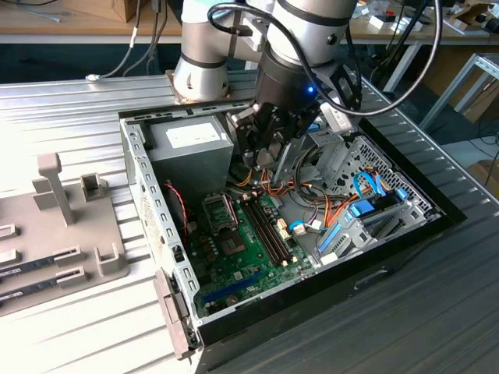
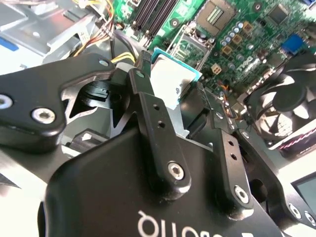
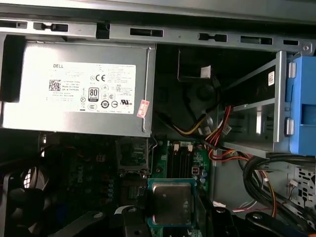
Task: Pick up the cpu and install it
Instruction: 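Pick up the cpu and move it towards the insertion slot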
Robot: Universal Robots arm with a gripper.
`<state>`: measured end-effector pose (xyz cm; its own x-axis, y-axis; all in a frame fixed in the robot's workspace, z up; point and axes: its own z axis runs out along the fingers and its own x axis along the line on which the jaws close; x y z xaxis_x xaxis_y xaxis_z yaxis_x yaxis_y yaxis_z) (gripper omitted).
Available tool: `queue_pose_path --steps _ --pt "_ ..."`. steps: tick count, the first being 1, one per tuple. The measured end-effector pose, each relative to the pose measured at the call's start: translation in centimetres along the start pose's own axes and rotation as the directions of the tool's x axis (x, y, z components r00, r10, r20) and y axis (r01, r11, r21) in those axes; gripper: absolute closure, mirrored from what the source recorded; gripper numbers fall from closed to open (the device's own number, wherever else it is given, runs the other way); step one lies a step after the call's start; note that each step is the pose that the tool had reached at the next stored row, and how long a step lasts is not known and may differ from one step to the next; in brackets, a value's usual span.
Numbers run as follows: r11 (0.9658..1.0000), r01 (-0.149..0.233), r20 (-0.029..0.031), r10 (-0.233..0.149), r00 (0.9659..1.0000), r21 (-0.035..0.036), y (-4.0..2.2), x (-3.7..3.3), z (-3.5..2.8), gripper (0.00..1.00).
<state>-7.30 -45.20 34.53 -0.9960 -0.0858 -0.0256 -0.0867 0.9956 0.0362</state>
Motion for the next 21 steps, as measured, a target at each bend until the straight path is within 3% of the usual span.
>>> queue_pose_path --steps 11,15,21 --pt "1.0000 0.000 -0.0001 0.000 1.0000 0.0000 -3.38 -0.66 0.59 0.53" --pt "1.0000 0.000 -0.0001 0.000 1.0000 -0.0001 -4.12 -1.23 1.03 0.53" --pt "1.0000 0.000 -0.0001 0.000 1.0000 0.0001 -4.53 -2.18 1.57 0.53"
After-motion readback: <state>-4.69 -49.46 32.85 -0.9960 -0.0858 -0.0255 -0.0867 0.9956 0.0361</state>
